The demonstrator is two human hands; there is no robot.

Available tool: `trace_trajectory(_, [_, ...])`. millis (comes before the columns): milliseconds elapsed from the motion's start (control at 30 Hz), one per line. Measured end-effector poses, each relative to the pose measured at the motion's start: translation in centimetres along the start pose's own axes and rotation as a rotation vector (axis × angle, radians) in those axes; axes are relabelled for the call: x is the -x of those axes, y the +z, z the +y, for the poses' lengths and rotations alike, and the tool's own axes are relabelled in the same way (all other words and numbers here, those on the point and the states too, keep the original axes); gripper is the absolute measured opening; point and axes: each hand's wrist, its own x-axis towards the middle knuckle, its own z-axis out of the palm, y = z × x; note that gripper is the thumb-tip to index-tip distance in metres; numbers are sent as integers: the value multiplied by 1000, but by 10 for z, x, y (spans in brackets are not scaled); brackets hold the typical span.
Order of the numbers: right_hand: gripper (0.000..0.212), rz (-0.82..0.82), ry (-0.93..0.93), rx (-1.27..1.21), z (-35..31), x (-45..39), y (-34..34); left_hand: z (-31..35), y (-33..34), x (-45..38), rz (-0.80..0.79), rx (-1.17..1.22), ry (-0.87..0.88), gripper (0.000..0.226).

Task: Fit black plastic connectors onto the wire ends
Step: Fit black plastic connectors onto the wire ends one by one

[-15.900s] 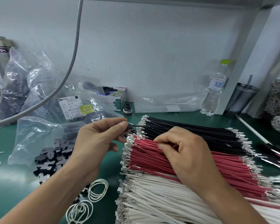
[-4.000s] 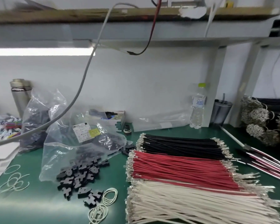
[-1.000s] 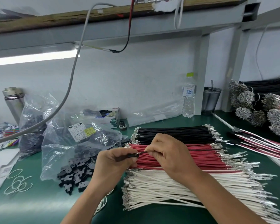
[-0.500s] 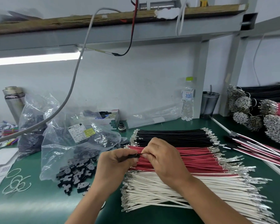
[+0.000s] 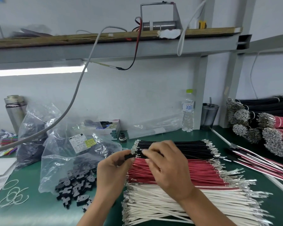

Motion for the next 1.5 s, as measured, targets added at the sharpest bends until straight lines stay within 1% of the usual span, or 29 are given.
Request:
trace_trajectory(67, [10,-177,20,44,-3,3,5,-2,-1,-1,15,34,-31,36])
trace_trajectory(100, [14,-264,70,75,-5,4,9,-3,-1,0,14,52,-45,36])
trace_trajectory(167, [22,-347,165,68,-4,6,16,-4,0,0,12,62,-61,33])
trace_trajectory(233, [21,-346,208,11,-2,4,19,-5,-1,-2,6,69,-85,29])
trace_trajectory(367, [13,-359,184,-18,0,5,16,-5,-6,-3,18,136,-122,22])
trace_trajectory(500, [18,-386,143,-37,6,4,9,-6,-12,-6,19,187,-170,17])
trace_trajectory(600, [21,-353,188,-149,8,2,1,-6,-14,-5,-28,257,-219,19])
trace_trajectory(700, [21,-350,220,-198,9,2,-7,-6,-14,-6,-66,303,-244,26])
trace_trajectory(833, [12,-321,299,-280,14,2,-15,-8,-16,-8,-92,340,-281,27])
trace_trajectory(1067, [2,-264,319,-324,11,2,-16,-4,-18,-7,-192,441,-409,33])
trace_trajectory(1267, [15,-309,308,-395,5,2,-14,-1,-22,-8,-214,475,-457,32])
trace_trajectory(1400, [18,-266,311,-414,3,1,-16,0,-21,-8,-228,475,-469,27])
trace_trajectory(1500, [18,-203,306,-455,-1,0,-21,1,-22,-6,-242,480,-482,23])
